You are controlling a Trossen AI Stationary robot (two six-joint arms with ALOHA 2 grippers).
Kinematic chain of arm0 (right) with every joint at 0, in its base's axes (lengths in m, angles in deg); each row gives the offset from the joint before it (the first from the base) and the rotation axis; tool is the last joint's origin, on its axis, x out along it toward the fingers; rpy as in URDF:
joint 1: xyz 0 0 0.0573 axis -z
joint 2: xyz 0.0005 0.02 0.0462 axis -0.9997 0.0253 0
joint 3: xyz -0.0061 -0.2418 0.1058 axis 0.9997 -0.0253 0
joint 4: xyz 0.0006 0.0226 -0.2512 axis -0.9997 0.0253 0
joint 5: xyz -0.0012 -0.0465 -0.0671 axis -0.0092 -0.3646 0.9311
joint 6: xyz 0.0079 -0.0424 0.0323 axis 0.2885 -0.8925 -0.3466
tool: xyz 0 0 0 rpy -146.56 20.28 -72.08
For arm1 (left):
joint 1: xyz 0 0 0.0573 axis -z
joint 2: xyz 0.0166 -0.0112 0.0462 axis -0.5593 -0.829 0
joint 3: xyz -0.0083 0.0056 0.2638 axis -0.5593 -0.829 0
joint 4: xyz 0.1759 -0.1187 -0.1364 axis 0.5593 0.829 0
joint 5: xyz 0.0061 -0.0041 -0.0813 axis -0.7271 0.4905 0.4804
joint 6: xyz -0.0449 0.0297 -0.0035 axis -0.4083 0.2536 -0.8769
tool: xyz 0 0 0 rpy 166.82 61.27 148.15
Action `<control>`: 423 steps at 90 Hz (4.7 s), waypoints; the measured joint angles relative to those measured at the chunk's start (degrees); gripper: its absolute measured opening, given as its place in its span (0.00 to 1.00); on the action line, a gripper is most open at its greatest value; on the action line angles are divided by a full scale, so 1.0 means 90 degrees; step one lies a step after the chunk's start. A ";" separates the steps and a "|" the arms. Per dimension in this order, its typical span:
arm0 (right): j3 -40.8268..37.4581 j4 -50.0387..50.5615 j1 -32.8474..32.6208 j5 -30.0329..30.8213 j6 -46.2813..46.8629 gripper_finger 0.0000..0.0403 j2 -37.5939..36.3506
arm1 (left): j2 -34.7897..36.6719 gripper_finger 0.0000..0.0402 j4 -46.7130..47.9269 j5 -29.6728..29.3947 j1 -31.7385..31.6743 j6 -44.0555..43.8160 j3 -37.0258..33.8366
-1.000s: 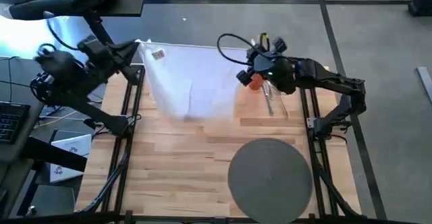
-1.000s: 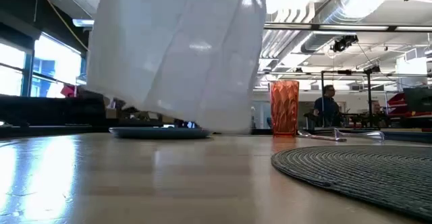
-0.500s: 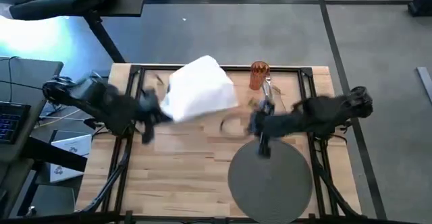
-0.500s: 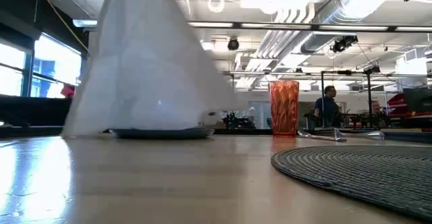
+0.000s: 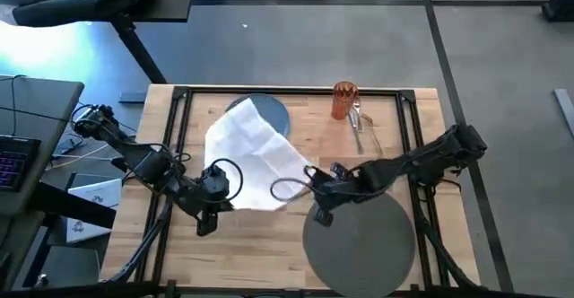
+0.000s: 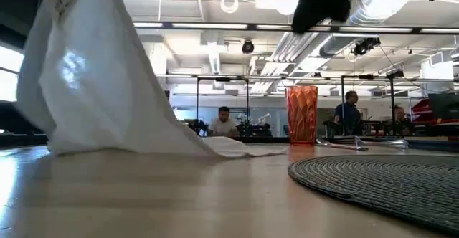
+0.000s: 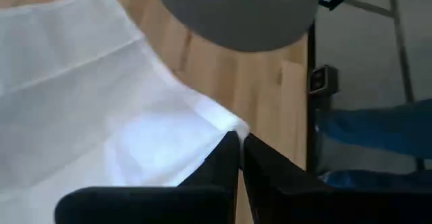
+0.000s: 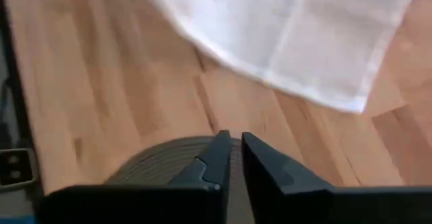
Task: Set table place
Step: Fold the white table napkin
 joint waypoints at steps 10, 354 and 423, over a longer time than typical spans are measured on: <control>-0.0784 -0.1230 0.0722 -0.0573 -0.0197 0.24 0.0055 | -0.0007 0.00 -0.0001 0.0071 0.0184 -0.0076 -0.0001; -0.2825 -0.2146 -0.2551 0.1212 0.5680 0.00 -0.2418 | -0.0483 0.00 0.0729 0.0038 0.0317 0.1165 -0.0818; -0.2769 -0.2348 -0.2578 -0.1638 0.4924 0.13 -0.1321 | -0.1790 0.17 -0.0188 0.2451 0.1209 -0.0487 -0.1137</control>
